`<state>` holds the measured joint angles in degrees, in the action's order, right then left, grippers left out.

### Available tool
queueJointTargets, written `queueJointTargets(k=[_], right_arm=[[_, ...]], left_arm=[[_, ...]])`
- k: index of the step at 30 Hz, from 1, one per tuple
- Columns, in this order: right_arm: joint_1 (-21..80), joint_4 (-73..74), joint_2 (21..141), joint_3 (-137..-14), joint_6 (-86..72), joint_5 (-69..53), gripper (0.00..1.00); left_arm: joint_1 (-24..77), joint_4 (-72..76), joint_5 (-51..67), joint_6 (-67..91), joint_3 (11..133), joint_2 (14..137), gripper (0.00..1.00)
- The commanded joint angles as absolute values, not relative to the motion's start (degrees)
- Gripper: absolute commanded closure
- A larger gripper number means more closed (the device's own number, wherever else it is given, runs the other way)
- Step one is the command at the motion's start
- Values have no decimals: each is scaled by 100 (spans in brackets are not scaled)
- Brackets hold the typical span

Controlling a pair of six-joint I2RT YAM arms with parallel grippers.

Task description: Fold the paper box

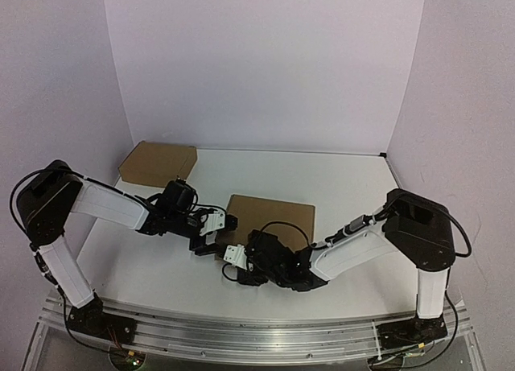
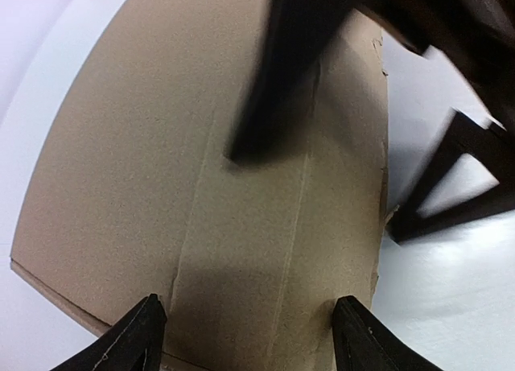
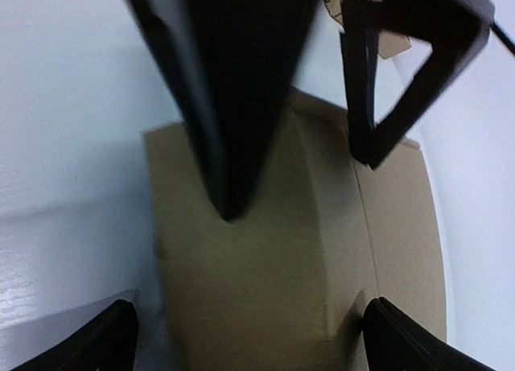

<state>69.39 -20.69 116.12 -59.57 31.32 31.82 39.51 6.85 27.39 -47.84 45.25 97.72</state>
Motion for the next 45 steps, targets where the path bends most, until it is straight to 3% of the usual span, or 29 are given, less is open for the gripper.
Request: queueJointTargets(k=[1, 7, 10, 17, 23, 25, 27, 35, 45], right_arm=[[7479, -2659, 11984, -5443, 4042, 3383, 2], [7960, -2965, 12068, -5189, 5151, 4252, 2], [8038, -2812, 11686, -5000, 4875, 4247, 2], [7523, 1247, 9762, -6173, 1609, 1741, 2], [5904, 2521, 8330, -5942, -645, -91, 2], [5375, 2975, 8312, -5797, -770, -363, 2], [5049, 3243, 8420, -5679, -463, -505, 2], [4688, 2277, 8813, -5153, 2024, -383, 2], [4577, 750, 9322, -5148, 1924, -607, 2]], left_arm=[[4026, 116, 1820, -4585, 4567, 10671, 27], [4061, -74, 1553, -4360, 4604, 10867, 30], [4061, -159, 1530, -4292, 4606, 10797, 31], [3860, -848, 2200, -3879, 4771, 9974, 25], [3806, -1071, 2919, -3571, 4735, 9105, 9], [3801, -1122, 2888, -3525, 4738, 8996, 2], [3757, -1274, 2779, -3656, 4751, 8987, 1], [3497, -1422, 2260, -4848, 4646, 8698, 1], [3393, -1584, 2662, -5213, 4755, 8127, 0]])
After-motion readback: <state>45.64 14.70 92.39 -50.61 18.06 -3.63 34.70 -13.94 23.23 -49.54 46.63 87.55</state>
